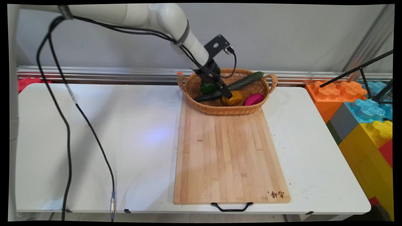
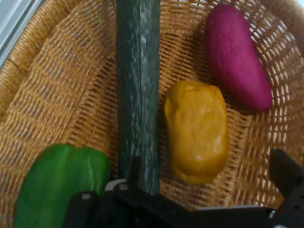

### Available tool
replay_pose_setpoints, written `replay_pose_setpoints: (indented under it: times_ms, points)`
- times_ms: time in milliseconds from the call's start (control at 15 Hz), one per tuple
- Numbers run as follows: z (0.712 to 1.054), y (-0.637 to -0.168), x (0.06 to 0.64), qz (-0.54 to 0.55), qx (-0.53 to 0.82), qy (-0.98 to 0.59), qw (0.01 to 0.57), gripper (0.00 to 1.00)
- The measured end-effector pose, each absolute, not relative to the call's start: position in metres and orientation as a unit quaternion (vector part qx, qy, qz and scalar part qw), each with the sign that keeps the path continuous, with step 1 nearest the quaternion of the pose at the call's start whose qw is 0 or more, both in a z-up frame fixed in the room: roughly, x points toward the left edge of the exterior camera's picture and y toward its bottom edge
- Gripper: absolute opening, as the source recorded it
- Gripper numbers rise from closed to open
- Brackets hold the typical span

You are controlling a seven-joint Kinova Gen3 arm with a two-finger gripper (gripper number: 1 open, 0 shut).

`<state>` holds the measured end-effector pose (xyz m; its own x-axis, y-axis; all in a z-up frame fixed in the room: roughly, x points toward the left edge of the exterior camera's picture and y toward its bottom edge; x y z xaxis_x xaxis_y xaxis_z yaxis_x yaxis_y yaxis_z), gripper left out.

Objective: Pick up the potato from the vegetable basket, then place the picked object on the cutting board

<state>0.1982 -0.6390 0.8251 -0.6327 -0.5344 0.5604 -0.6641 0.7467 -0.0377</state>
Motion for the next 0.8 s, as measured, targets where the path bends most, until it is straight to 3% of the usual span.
replay_pose_setpoints:
  times_ms: [600, 667, 800]
  points:
    - [0.786, -0.651, 0.172, 0.126, 0.342, -0.888, 0.279, 1.0]
    - [0.784, -0.652, 0.17, 0.128, 0.341, -0.888, 0.279, 0.0]
    - [0.781, -0.653, 0.166, 0.131, 0.337, -0.889, 0.279, 0.0]
